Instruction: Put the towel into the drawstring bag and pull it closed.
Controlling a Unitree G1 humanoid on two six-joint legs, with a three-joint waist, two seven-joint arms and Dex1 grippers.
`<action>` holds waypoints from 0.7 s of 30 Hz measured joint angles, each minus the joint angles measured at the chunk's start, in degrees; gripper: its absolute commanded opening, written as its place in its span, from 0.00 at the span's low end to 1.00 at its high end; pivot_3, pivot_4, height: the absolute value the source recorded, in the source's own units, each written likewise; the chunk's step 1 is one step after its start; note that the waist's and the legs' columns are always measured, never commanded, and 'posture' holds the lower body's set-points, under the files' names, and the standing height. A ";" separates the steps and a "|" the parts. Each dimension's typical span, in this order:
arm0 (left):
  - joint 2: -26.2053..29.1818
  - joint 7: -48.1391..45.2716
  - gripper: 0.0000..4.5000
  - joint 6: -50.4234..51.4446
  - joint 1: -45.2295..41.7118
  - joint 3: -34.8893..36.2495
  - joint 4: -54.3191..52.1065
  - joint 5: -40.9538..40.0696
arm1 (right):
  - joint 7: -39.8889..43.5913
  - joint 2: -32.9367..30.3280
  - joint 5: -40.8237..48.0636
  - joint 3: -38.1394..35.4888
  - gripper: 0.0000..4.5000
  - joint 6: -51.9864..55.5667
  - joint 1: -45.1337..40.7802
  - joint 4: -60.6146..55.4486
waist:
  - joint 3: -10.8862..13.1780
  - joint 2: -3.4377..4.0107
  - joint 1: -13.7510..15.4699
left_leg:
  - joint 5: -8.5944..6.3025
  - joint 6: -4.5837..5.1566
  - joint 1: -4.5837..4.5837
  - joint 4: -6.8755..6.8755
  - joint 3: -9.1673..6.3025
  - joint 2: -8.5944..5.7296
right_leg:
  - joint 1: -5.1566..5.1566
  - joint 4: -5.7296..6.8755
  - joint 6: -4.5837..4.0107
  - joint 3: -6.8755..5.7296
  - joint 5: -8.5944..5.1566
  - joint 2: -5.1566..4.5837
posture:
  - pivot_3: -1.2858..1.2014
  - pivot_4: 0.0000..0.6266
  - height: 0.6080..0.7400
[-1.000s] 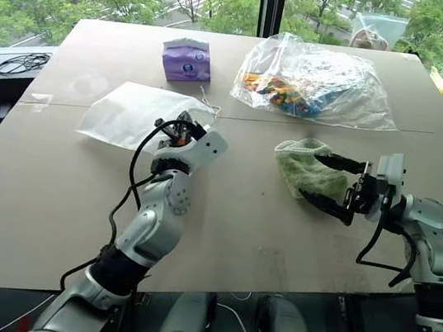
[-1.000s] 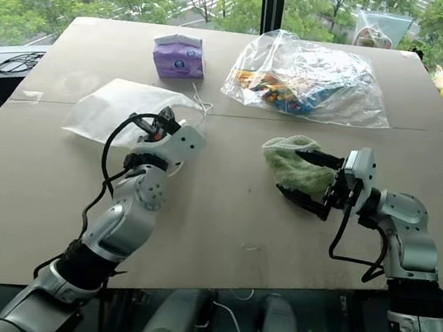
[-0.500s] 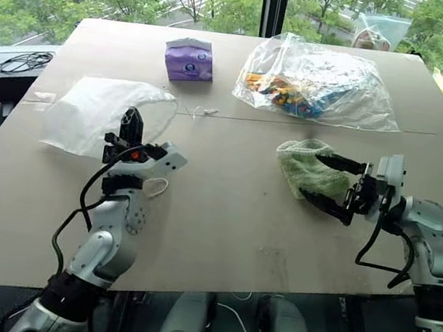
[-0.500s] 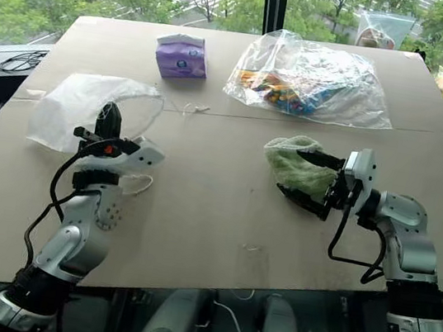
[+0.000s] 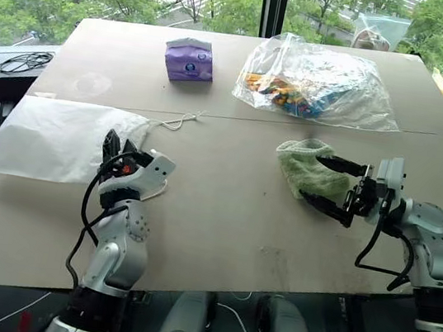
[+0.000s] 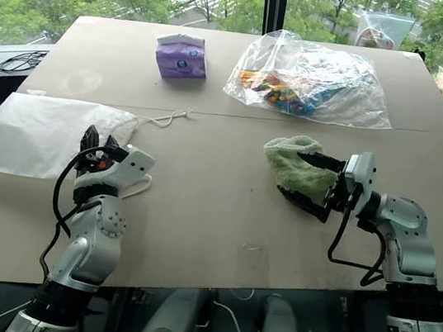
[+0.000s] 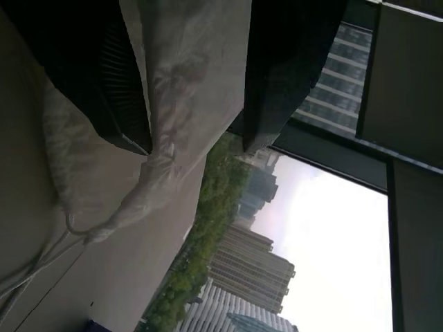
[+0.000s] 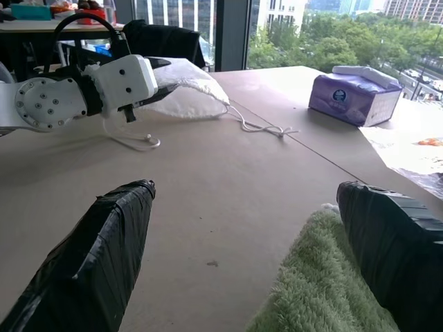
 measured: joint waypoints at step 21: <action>-7.45 0.95 0.02 14.71 -1.19 5.32 -1.42 4.23 | -0.89 0.01 0.50 0.00 1.00 1.38 -0.02 -0.94 | 0.00 -0.01 -0.01 | 0.00 0.00 0.05 0.09 -0.02 0.00 | -0.01 0.19 0.05 -0.13 -0.04 0.09 | 0.52 0.24 1.00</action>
